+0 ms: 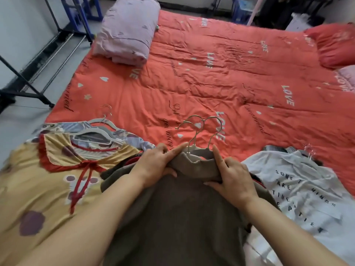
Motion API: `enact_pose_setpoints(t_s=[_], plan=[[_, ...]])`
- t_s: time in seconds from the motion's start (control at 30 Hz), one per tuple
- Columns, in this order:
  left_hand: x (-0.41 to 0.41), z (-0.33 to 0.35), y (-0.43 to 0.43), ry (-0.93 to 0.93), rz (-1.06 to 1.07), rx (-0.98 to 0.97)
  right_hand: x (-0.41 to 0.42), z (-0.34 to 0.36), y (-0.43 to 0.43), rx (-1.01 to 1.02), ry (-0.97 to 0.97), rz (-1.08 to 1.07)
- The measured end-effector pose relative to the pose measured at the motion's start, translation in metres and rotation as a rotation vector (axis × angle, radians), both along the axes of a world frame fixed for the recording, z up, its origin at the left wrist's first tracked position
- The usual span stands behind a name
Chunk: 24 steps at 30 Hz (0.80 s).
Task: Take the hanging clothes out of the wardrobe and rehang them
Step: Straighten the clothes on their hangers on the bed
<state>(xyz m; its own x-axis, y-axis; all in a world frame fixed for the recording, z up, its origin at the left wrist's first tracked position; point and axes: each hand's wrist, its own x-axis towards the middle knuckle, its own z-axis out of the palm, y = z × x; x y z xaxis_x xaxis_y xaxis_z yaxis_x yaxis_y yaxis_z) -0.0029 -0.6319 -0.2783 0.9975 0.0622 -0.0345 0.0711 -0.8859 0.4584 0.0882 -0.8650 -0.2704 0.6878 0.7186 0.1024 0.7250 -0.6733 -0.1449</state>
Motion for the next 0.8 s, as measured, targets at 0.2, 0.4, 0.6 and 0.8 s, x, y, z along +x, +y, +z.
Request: enact_pose_setpoints(t_s=[0.2, 0.4, 0.6, 0.8], plan=[[0.064, -0.029, 0.016, 0.041, 0.045, 0.015, 0.065, -0.032, 0.017, -0.024, 0.038, -0.014], [0.105, -0.110, 0.007, 0.309, 0.157, 0.204, 0.102, -0.108, 0.039, -0.293, 0.242, -0.182], [0.072, -0.203, -0.029, 0.627, 0.099, 0.257, 0.062, -0.204, 0.024, -0.538, 0.463, -0.203], [0.067, -0.232, -0.029, 0.610, 0.109, 0.272, 0.055, -0.234, 0.024, -0.511, 0.405, -0.241]])
